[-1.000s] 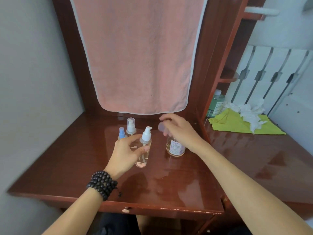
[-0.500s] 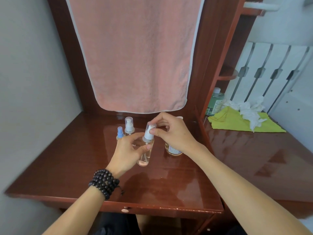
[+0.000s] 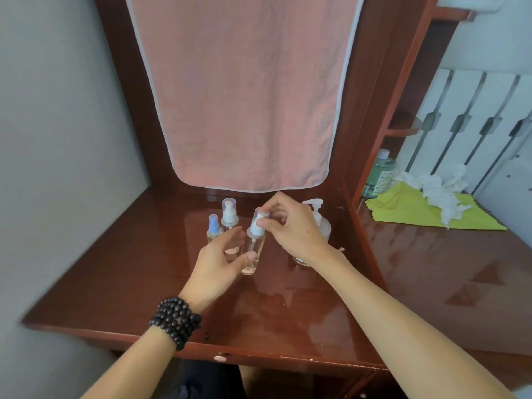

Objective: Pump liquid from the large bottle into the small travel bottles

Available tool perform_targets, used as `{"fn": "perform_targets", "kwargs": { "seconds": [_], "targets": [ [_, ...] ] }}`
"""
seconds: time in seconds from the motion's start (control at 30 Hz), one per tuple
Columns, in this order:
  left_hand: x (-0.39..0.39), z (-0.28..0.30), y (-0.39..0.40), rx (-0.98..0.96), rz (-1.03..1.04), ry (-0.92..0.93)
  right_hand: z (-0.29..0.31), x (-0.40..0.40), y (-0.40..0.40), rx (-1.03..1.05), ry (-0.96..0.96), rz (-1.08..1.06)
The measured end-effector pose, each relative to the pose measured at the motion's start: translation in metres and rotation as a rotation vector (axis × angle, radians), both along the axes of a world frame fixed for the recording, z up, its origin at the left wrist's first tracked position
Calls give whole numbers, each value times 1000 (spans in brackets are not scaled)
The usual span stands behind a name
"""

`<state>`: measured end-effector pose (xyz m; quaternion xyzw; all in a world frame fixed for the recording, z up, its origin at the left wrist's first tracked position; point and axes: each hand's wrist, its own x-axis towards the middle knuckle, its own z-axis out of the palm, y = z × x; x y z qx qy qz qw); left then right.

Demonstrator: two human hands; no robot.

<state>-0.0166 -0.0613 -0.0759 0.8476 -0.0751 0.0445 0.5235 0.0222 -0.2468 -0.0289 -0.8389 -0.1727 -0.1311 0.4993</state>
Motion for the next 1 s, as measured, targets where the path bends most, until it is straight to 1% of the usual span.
{"fn": "perform_targets", "kwargs": {
  "seconds": [0.1,0.2,0.43,0.63,0.87,1.0],
  "targets": [
    [-5,-2,24,-58,137,-58,-5,14,11,-55,-21,-41],
    [-6,0,39,-80,187,-91,-9,25,17,-93,-21,-73],
    [1,9,43,-129,159,-130,-12,40,26,-143,-43,-103],
    [4,6,43,-157,136,-137,-18,44,30,-157,-71,-80],
    [-1,11,42,-170,115,-143,-21,37,27,-197,-108,-45],
    [-5,25,31,-185,83,-167,-13,25,18,-188,-147,-85]
  ]
}}
